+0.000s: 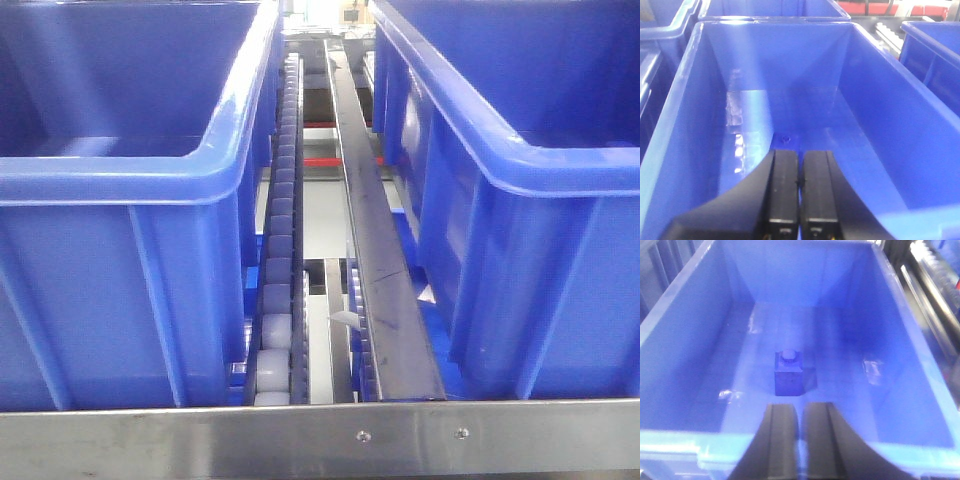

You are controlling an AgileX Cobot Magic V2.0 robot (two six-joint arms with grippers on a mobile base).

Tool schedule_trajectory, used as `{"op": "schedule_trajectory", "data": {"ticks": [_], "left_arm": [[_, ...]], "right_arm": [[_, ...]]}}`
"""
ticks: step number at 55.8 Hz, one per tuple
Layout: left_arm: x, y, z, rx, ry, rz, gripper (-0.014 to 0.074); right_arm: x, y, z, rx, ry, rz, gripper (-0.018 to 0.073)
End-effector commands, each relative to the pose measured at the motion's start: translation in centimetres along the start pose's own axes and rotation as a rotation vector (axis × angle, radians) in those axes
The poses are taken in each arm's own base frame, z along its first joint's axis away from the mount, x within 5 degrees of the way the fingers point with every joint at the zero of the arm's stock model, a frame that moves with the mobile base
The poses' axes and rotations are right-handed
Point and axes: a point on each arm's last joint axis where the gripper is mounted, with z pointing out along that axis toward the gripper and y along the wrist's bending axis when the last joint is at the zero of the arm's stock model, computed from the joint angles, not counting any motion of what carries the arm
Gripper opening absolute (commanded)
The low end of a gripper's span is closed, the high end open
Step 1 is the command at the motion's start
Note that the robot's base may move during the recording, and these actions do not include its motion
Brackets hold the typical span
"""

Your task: Pick and sort blue part to right shelf

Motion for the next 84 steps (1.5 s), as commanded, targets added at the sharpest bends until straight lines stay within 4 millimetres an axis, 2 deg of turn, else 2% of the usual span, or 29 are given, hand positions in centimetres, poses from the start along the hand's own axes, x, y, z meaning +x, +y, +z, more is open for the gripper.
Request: {"op": "schedule_trajectory", "data": {"ticks": [1, 13, 46, 52, 57, 70, 74, 84], "left_arm": [[-1.0, 0.0, -0.7, 0.000, -0.122, -0.003, 0.0127], [0.0, 0.0, -1.4, -0.007, -0.162, 0.015, 0.0127], [0.1, 0.0, -1.4, -0.005, -0.145, 0.015, 0.0125], [0.1, 0.3, -1.3, -0.060, -0.216, 0.065, 0.0125], [1.2, 0.7, -0.7, -0.112, -0.284, 0.066, 0.0125], [6.9, 1.5, 1.2, -0.194, -0.445, 0.074, 0.0125], [7.2, 1.5, 1.4, -0.188, -0.386, 0.070, 0.0125], [7.5, 1.5, 1.5, -0.188, -0.372, 0.069, 0.0125]], "right_arm": [[-1.0, -0.1, -0.9, 0.006, -0.105, -0.019, 0.0058], [0.0, -0.1, -2.0, 0.003, -0.180, -0.015, 0.0057], [0.3, -0.1, -1.9, 0.004, -0.173, -0.016, 0.0057], [0.3, -0.1, -1.9, 0.004, -0.173, -0.016, 0.0057], [0.3, -0.1, -1.9, 0.005, -0.172, -0.016, 0.0057], [0.3, -0.1, -1.9, 0.005, -0.172, -0.016, 0.0057], [0.3, -0.1, -1.9, 0.005, -0.171, -0.016, 0.0057], [0.4, -0.2, -1.9, 0.005, -0.163, -0.016, 0.0057]]}}
